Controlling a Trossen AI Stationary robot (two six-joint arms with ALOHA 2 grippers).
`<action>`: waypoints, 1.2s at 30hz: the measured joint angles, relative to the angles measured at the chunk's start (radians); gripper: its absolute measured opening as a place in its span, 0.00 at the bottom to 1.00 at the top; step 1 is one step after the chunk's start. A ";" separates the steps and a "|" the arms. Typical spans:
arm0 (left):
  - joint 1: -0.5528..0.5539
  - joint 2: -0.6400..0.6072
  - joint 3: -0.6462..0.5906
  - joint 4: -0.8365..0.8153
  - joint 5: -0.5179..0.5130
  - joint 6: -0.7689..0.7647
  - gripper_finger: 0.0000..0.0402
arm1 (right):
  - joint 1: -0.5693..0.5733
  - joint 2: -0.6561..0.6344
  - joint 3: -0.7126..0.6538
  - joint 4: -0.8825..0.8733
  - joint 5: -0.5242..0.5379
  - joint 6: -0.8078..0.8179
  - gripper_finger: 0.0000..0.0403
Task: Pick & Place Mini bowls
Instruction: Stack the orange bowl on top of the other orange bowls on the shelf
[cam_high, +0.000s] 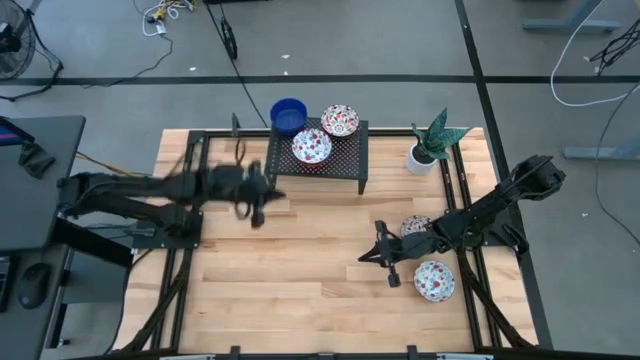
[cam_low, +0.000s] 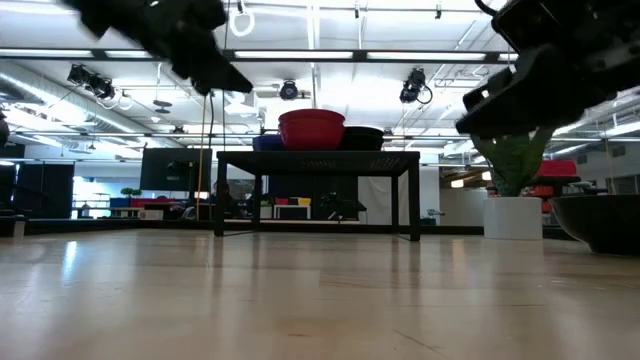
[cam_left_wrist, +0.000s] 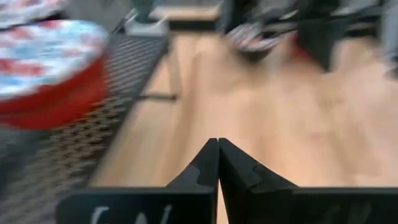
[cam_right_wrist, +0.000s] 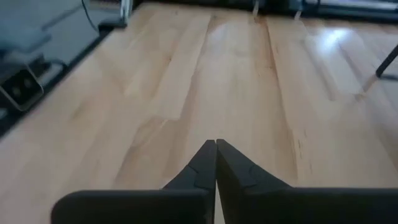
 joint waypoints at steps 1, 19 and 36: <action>-0.035 -0.011 -0.075 0.118 0.001 -0.013 0.02 | -0.002 -0.001 0.002 0.014 0.002 0.006 0.05; -0.298 0.045 -0.500 0.883 -0.328 -0.118 0.01 | 0.007 -0.043 0.604 -1.533 -0.032 0.734 0.21; -0.304 0.045 -0.500 0.871 -0.281 -0.144 0.04 | 0.073 -0.043 0.298 -1.422 -0.181 0.729 0.37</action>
